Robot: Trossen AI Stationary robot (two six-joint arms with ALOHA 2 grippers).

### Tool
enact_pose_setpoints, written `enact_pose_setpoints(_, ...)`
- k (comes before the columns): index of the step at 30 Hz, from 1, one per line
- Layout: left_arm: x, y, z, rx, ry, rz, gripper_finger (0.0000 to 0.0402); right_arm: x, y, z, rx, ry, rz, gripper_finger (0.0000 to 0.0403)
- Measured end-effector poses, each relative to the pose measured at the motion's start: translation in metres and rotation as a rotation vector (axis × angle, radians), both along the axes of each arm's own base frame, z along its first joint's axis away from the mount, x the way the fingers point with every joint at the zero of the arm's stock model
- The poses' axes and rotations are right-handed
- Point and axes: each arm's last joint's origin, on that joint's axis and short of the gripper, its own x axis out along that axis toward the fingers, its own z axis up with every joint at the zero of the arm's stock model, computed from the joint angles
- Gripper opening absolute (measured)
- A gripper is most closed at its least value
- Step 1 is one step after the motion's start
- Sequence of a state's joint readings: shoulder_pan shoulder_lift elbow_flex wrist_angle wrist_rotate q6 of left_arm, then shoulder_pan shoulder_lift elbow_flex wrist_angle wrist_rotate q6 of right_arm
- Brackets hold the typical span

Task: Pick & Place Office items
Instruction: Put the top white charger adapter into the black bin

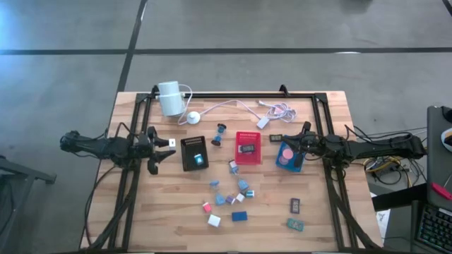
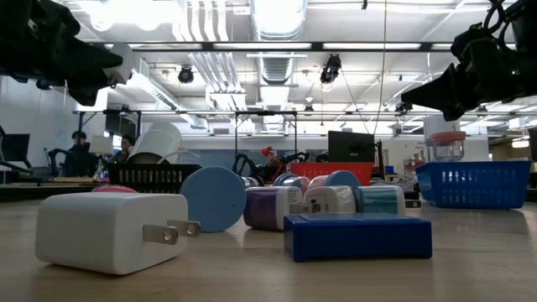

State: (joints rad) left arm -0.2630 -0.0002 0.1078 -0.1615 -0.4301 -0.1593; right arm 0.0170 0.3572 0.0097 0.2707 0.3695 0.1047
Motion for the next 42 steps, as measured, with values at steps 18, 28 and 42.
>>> enact_pose_setpoints(18, 0.0, -0.001, -0.001, -0.001, 0.007, -0.023, 0.0164, 0.0, 0.0, 0.0, 0.0, 0.0, 0.0, 0.0008)
enact_pose_setpoints(28, 0.0, -0.001, -0.001, 0.0, 0.012, -0.029, 0.0164, 0.0, 0.0, 0.0, 0.0, 0.0, 0.0, 0.0008)
enact_pose_setpoints(42, -0.004, 0.003, 0.029, -0.033, -0.048, 0.057, 0.0164, 0.0, 0.0, 0.0, 0.0, -0.002, 0.0, 0.0008)
